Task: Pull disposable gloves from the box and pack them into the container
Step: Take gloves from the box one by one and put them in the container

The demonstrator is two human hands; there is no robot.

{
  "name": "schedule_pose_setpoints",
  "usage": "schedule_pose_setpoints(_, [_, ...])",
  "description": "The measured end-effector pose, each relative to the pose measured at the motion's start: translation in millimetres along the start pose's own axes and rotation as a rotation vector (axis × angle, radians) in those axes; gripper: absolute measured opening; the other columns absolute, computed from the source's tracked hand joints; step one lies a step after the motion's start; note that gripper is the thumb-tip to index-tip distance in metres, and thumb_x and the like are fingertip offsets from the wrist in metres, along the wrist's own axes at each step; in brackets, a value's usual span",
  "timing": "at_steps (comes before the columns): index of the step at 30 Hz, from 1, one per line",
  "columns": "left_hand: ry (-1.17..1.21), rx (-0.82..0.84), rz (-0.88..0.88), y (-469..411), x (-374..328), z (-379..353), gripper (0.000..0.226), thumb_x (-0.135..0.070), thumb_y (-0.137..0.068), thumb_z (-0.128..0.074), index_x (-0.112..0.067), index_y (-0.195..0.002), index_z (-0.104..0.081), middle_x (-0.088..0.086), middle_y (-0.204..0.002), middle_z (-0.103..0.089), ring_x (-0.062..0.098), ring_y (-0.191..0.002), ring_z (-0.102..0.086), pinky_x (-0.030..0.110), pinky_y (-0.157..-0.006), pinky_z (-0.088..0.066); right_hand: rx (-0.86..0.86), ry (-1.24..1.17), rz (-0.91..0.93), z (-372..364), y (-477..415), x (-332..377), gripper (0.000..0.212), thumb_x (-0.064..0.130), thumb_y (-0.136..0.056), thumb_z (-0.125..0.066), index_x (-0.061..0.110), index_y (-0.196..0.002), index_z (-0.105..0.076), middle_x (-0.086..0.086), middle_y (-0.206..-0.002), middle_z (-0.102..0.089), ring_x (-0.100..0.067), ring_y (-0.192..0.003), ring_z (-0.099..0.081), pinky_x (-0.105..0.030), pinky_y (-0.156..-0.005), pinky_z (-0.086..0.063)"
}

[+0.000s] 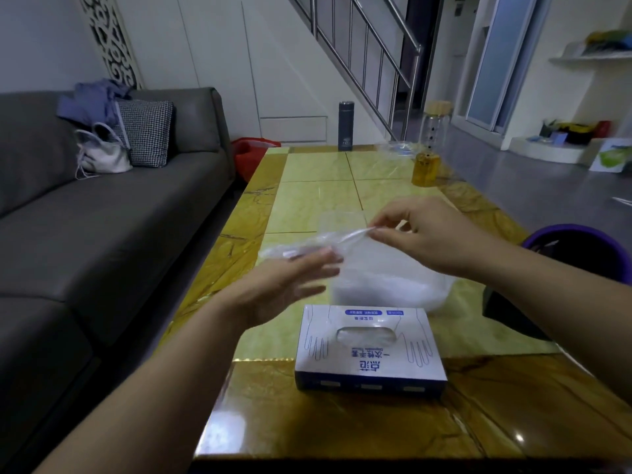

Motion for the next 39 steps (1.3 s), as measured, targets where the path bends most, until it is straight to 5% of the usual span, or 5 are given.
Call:
schedule_pose_setpoints(11, [-0.146,-0.66,-0.311,-11.0,-36.9,-3.1,0.024,-0.044,-0.088,-0.062,-0.022,-0.081,-0.071,-0.001,-0.083,-0.073,0.014,-0.085,-0.069,0.035,-0.085,-0.052,-0.245,-0.007,0.092,5.9,-2.2,-1.4,0.013,0.023,-0.089,-0.064,0.016,-0.095,-0.073,0.007,-0.09,-0.063,-0.012,-0.086,-0.057,-0.034,-0.079,-0.049])
schedule_pose_setpoints(21, [-0.114,-0.313,-0.238,-23.2,-50.7,-21.2,0.017,-0.031,-0.092,-0.055,-0.021,-0.095,-0.069,0.003,-0.087,-0.071,0.015,-0.075,-0.07,0.025,-0.082,-0.053,-0.226,-0.08,0.113,-2.7,1.8,-5.6,0.017,0.028,-0.086,-0.067,0.022,-0.102,-0.071,0.011,-0.098,-0.061,-0.01,-0.097,-0.055,-0.025,-0.086,-0.042])
schedule_pose_setpoints(26, [0.03,-0.374,-0.278,-23.8,-53.9,-12.9,0.018,-0.018,-0.097,-0.049,-0.022,-0.094,-0.067,-0.001,-0.087,-0.073,0.016,-0.077,-0.071,0.019,-0.071,-0.056,-0.051,-0.576,-0.482,6.3,2.6,-28.9,0.086,0.074,-0.057,-0.058,0.03,-0.131,-0.047,0.005,-0.12,-0.057,-0.012,-0.105,-0.057,-0.036,-0.093,-0.048])
schedule_pose_setpoints(31, [0.01,-0.392,-0.282,-23.6,-53.7,-9.3,0.018,-0.018,-0.099,-0.046,-0.023,-0.105,-0.063,-0.002,-0.098,-0.074,0.014,-0.079,-0.071,0.021,-0.081,-0.054,0.054,-1.071,-0.633,7.7,3.3,-30.7,0.05,0.056,-0.063,-0.061,0.033,-0.106,-0.049,-0.01,-0.079,-0.069,-0.025,-0.079,-0.065,-0.043,-0.091,-0.051])
schedule_pose_setpoints(39, [0.008,-0.446,-0.312,-27.4,-42.4,-1.8,0.017,-0.026,-0.095,-0.053,-0.032,-0.101,-0.068,-0.016,-0.115,-0.067,0.007,-0.079,-0.066,0.036,-0.099,-0.046,-0.261,-0.827,-0.326,11.2,-9.3,-28.4,0.098,0.011,-0.071,-0.076,0.037,-0.148,-0.02,-0.014,-0.098,-0.072,-0.022,-0.085,-0.068,-0.027,-0.069,-0.054])
Point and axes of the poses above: each hand's wrist, its own y-axis away from the middle knuckle, its own z-axis out of the back of the hand, x = y × z, the point moved 2 cm from there along -y, towards the middle knuckle
